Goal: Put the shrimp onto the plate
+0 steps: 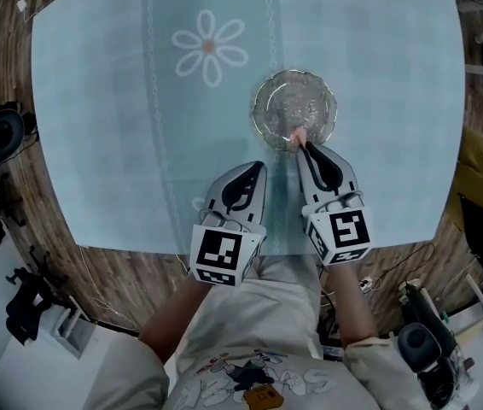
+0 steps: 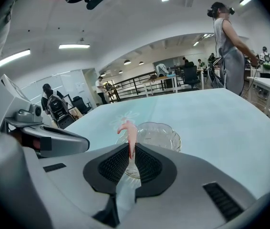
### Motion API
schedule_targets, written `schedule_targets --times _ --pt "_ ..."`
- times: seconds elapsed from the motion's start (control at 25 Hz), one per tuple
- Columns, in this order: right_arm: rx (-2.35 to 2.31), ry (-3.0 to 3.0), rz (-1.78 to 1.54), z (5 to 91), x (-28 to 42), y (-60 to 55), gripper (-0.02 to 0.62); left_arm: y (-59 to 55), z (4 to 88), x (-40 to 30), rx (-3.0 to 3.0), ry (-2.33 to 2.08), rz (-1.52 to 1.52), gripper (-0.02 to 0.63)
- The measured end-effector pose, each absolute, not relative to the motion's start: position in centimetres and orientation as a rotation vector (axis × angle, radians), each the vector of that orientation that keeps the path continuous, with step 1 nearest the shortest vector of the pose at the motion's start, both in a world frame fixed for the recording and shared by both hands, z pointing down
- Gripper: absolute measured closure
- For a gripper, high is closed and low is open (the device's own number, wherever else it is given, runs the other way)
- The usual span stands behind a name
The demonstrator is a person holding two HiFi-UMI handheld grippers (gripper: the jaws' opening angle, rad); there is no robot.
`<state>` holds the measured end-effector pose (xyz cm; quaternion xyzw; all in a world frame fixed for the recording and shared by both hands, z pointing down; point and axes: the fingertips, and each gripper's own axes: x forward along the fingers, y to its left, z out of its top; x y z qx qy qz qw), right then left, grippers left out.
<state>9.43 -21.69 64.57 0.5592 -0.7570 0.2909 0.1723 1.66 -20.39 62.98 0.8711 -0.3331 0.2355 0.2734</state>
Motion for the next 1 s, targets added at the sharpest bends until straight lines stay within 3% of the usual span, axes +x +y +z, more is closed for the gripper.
schedule_targets --times 1.0 --pt "1.557 -2.081 0.876 68.2 9.3 -23.4 0.538 -21.8 67.8 2.5 2.303 -0.893 0.671 0.598"
